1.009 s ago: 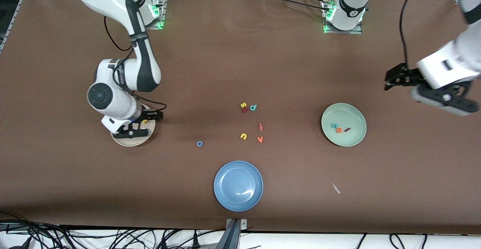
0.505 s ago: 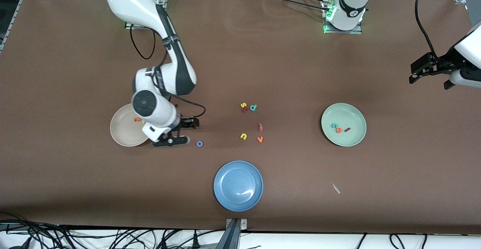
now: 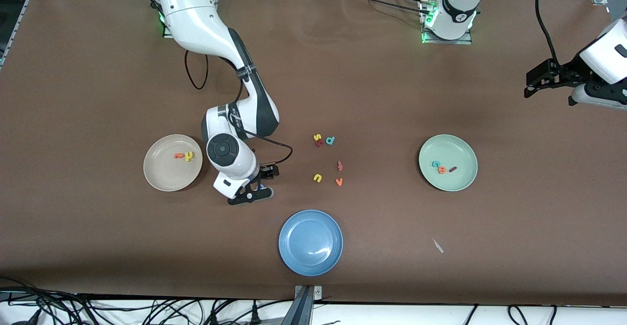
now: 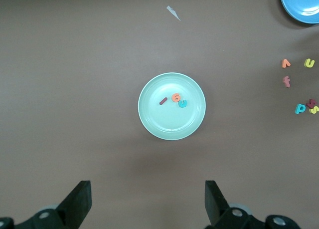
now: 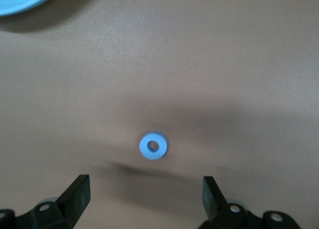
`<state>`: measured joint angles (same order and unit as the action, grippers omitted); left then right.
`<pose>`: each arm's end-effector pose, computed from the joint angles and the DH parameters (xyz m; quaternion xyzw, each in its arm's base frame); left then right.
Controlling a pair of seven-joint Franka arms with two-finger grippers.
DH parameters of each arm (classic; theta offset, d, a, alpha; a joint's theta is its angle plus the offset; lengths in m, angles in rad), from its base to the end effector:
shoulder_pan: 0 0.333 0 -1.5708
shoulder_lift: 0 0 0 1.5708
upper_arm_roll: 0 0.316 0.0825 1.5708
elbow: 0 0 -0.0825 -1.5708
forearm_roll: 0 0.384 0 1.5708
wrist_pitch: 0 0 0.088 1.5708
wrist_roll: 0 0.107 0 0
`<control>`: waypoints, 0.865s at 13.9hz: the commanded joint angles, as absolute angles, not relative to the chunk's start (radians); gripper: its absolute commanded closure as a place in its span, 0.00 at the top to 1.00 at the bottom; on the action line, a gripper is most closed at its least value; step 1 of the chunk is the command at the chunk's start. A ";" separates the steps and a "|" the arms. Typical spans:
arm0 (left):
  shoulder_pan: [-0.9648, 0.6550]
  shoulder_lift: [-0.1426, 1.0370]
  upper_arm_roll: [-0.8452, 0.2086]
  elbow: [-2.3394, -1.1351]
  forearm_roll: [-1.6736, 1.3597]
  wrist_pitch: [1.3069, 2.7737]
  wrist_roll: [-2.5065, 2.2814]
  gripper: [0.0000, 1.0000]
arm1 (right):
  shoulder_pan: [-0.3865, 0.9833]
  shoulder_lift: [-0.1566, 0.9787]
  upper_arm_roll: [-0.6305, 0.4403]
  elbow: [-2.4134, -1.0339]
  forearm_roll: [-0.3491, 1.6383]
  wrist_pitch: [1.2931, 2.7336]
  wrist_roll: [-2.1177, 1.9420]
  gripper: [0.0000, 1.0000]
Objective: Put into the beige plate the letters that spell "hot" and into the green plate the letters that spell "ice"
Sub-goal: 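Lower the right gripper onto the blue ring letter and grasp it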
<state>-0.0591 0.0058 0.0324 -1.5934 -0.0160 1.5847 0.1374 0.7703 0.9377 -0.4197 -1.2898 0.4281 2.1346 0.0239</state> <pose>0.5567 -0.0166 0.6118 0.9966 -0.0818 -0.0068 0.0083 0.6612 0.3431 0.2064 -0.9923 -0.1233 0.0069 0.0100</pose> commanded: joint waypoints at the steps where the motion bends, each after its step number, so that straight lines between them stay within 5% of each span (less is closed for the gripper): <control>1: -0.063 0.003 0.037 -1.582 0.006 1.569 0.124 1.00 | 0.755 0.979 -0.422 -1.230 0.448 2.117 -0.018 1.00; 12: -0.071 0.005 0.034 -1.568 0.006 1.566 0.126 1.00 | 0.724 1.020 -0.370 -1.212 0.451 2.210 -0.043 0.91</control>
